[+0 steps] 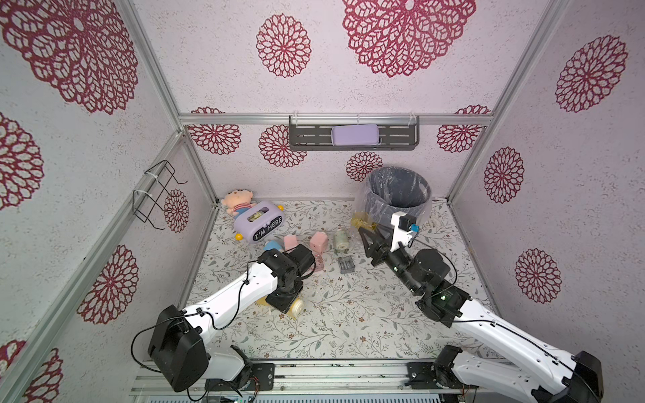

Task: Take out the pencil sharpener tray and clean the shavings
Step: Pour the shavings into the trash bin.

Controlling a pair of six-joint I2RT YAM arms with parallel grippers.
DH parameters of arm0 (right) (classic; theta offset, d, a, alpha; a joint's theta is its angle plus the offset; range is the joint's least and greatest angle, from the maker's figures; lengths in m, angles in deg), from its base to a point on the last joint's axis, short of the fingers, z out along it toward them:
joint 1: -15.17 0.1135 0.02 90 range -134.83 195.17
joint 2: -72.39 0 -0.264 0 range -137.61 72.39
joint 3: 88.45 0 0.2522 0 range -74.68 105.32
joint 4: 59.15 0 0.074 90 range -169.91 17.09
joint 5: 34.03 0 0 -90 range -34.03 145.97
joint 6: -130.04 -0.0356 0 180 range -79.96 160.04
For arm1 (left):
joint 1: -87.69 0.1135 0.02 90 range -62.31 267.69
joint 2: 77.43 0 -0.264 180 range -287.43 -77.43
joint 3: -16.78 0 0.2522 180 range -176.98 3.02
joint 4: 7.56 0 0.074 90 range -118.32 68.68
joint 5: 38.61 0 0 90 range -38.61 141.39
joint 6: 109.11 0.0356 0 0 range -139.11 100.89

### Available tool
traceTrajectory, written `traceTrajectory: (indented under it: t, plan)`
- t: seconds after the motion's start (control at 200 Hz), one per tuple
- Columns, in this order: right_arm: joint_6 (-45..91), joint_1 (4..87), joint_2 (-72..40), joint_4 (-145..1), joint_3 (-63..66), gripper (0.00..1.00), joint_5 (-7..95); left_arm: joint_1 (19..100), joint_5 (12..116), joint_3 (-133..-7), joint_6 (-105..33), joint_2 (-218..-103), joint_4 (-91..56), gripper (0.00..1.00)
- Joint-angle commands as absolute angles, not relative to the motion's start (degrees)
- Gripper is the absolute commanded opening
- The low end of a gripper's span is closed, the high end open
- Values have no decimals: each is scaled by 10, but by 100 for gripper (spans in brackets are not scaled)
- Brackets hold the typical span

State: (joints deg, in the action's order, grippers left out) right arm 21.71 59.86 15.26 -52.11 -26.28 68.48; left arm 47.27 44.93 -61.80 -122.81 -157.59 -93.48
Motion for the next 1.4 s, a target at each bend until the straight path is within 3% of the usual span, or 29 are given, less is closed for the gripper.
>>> traceTrajectory:
  t: [0.0, 0.215, 0.405, 0.685, 1.061, 1.396]
  plan:
    - [128, 547, 123, -605, -179, 41, 705, 456, 432, -604, -1242, -1578, -912, 24]
    - [-72, 451, 39, -722, -38, 35, 686, 445, 426, -586, -1241, -1587, -887, 24]
    - [-333, 354, 3, -733, -14, 34, 605, 443, 421, -580, -1239, -1593, -878, 24]
    - [-623, 325, -47, -714, 12, 31, 589, 442, 413, -575, -1242, -1586, -876, 24]
    - [-812, 331, -90, -718, 47, 30, 627, 444, 415, -562, -1256, -1582, -873, 24]
    - [-835, 331, -84, -699, 23, 29, 628, 443, 419, -561, -1257, -1587, -870, 24]
